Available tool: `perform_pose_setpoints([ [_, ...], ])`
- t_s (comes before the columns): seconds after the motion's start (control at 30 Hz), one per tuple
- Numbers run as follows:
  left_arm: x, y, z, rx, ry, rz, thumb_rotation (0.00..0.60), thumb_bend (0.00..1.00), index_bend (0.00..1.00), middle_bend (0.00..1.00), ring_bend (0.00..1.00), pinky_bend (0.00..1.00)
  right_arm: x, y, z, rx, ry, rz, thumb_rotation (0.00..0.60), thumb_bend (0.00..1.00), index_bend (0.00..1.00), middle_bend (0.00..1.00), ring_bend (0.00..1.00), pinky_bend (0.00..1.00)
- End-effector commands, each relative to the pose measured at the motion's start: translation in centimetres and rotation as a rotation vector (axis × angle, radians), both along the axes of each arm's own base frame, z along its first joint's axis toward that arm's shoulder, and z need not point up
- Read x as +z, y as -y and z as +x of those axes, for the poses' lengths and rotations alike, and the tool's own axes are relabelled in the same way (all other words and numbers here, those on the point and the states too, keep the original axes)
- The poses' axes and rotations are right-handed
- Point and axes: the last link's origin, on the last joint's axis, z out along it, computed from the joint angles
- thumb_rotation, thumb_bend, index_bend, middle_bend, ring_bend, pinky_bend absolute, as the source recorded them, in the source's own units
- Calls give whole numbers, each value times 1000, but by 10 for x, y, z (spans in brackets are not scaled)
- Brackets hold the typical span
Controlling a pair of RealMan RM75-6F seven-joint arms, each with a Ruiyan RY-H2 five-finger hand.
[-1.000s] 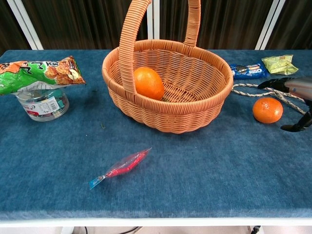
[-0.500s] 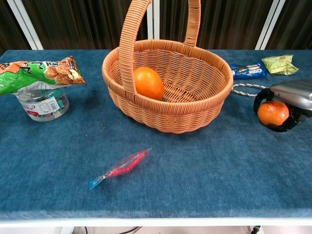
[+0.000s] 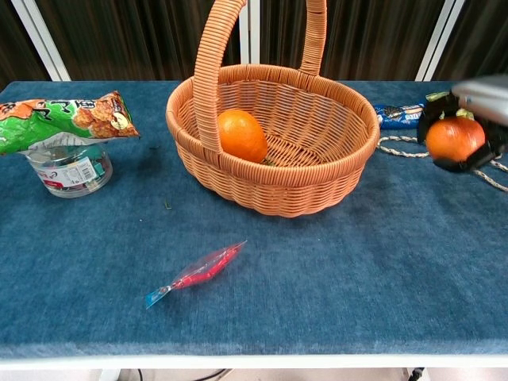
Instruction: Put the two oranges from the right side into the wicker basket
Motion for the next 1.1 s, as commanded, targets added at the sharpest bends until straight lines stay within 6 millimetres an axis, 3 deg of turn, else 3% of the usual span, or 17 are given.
perform_pose_setpoints([
  [0.03, 0, 1, 0, -1, -1, 1, 600, 127, 52, 21, 18, 147, 20, 9, 45, 112, 34, -51, 600, 409, 623, 388, 348, 635],
  [0.23, 2, 1, -1, -1, -1, 5, 600, 126, 52, 20, 18, 147, 1, 19, 99, 197, 25, -8, 600, 413, 629, 395, 348, 635],
  [0.53, 6, 2, -2, -3, 8, 17, 600, 127, 52, 20, 19, 146, -57, 32, 148, 237, -36, 95, 600, 419, 631, 402, 348, 585],
  [0.73, 8, 3, -3, -3, 16, 18, 600, 126, 52, 20, 19, 146, -83, 35, 152, 211, -70, 143, 600, 408, 613, 385, 346, 549],
  [0.9, 8, 3, -2, -9, 19, 17, 600, 127, 52, 21, 19, 146, -91, 36, 148, 192, -101, 168, 600, 390, 456, 333, 271, 477],
  [1.1, 8, 4, -2, -8, 19, 20, 600, 127, 52, 21, 19, 146, -86, 34, 147, 191, -92, 180, 600, 332, 254, 198, 76, 182],
])
